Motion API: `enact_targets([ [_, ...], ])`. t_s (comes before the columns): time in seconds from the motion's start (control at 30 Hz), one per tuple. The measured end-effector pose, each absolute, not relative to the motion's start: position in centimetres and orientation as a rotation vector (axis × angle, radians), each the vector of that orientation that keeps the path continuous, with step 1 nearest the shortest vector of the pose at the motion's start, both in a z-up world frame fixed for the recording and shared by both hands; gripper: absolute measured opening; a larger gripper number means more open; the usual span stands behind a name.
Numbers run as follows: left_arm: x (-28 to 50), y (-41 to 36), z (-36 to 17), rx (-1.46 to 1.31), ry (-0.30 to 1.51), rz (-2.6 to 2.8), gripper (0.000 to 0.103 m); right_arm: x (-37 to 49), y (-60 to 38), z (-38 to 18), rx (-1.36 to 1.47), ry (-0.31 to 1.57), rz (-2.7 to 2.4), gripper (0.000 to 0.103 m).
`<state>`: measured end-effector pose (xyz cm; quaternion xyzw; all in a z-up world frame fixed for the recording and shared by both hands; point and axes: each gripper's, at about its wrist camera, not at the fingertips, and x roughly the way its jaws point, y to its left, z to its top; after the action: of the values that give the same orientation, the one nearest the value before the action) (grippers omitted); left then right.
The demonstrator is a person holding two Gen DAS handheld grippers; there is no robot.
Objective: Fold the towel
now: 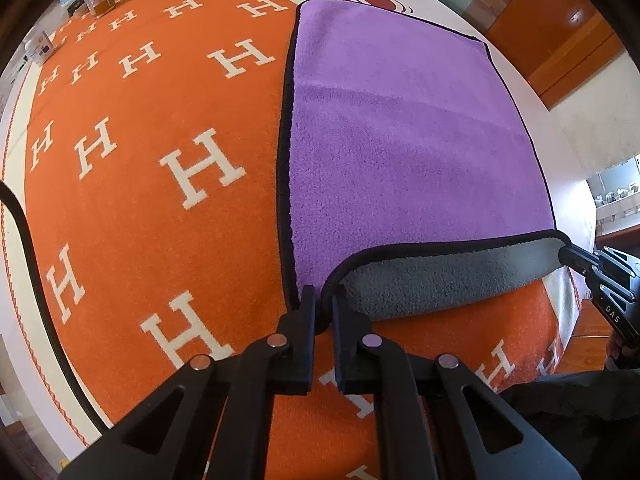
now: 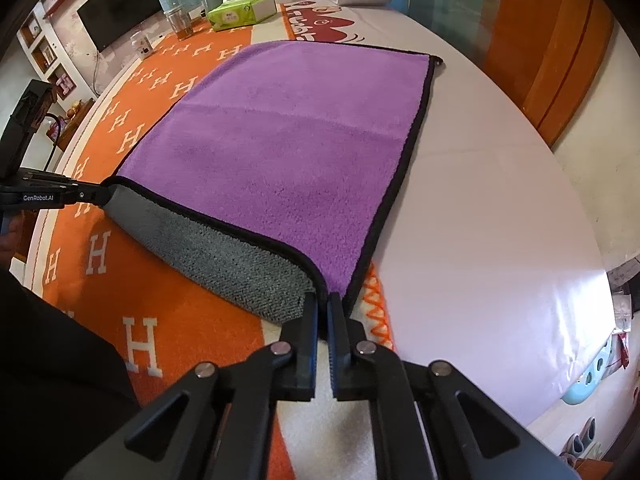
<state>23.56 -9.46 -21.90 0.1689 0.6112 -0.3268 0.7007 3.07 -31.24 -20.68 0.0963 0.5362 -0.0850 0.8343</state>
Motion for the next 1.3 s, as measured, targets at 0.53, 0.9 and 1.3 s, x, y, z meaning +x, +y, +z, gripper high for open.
enact_targets([
  [0.53,24.3,-9.9,-17.7,0.409,1.335,-0.766,0.004,4.0,-32.4,-17.9,0.188,1.125,-0.128,0.003],
  [0.9,28.3,-13.0,-12.1,0.378,1.152,-0.813,0.004,7.3,-35.3,-12.9,0.12,1.002,-0.148,0.003],
  [1.3,33.6,-16.8,-10.3,0.22,0.955,-0.776,0.004,12.0,-38.6,-9.8,0.038,0.81,-0.258,0.003],
])
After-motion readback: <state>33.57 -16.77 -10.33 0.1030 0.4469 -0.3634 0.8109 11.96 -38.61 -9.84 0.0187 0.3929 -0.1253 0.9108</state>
